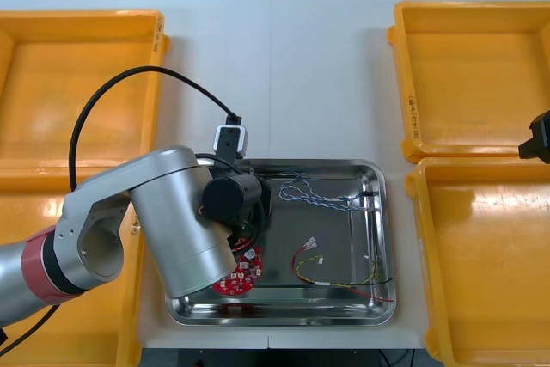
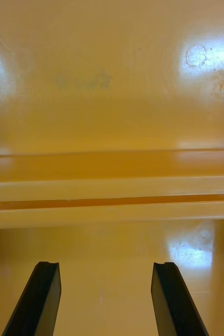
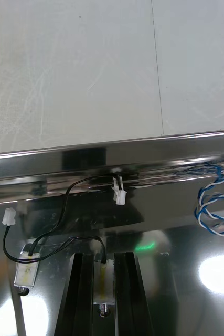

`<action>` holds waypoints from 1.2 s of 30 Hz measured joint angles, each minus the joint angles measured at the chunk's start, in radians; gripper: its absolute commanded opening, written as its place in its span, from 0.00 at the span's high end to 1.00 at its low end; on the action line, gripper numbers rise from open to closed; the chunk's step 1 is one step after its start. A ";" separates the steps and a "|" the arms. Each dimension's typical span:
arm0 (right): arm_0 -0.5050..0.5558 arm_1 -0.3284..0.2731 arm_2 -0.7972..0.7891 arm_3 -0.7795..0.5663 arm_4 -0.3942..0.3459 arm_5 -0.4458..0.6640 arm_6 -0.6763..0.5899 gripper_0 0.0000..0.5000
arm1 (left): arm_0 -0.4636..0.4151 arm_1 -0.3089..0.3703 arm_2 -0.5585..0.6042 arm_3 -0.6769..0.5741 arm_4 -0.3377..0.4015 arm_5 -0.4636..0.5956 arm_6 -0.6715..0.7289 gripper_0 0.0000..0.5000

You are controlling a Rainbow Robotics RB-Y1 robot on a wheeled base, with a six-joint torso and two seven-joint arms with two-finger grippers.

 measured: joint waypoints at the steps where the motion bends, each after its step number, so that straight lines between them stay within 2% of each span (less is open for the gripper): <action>1: 0.000 0.000 0.000 0.000 0.000 0.000 0.000 0.00 | 0.000 0.000 0.000 0.000 -0.001 0.000 0.000 1.00; 16: 0.000 0.000 0.000 0.000 0.000 0.000 0.000 0.00 | 0.004 0.000 -0.015 0.002 -0.007 -0.011 0.001 0.99; 18: 0.000 0.000 0.000 0.000 0.000 0.000 0.000 0.00 | 0.005 0.000 -0.015 0.002 -0.007 -0.011 0.001 0.88; 19: 0.000 0.000 0.000 0.000 0.000 0.000 0.000 0.00 | 0.005 0.000 -0.015 0.002 -0.007 -0.011 0.001 0.72; 20: 0.000 0.000 0.000 0.000 0.000 0.000 0.000 0.00 | 0.005 0.000 -0.015 0.002 -0.007 -0.011 0.001 0.51; 21: 0.000 0.000 0.000 0.000 0.000 0.000 0.000 0.00 | 0.006 0.000 -0.015 0.002 -0.007 -0.012 0.001 0.40; 22: 0.000 0.000 0.000 0.000 0.000 0.000 0.000 0.00 | 0.007 0.001 -0.015 0.002 -0.007 -0.013 0.001 0.34; 23: 0.000 0.000 0.000 0.000 0.000 0.000 0.000 0.00 | 0.008 0.001 -0.015 0.002 -0.007 -0.015 0.001 0.21; 24: 0.000 0.000 0.000 0.000 0.000 0.000 0.000 0.00 | 0.009 0.002 -0.015 0.002 -0.007 -0.017 0.001 0.13; 26: 0.000 0.000 0.000 0.000 0.000 0.000 0.000 0.00 | 0.010 0.002 -0.015 0.002 -0.009 -0.023 0.001 0.01; 36: 0.000 0.000 0.000 0.000 0.000 0.000 0.000 0.00 | 0.019 0.005 -0.015 0.002 -0.018 -0.036 0.001 0.00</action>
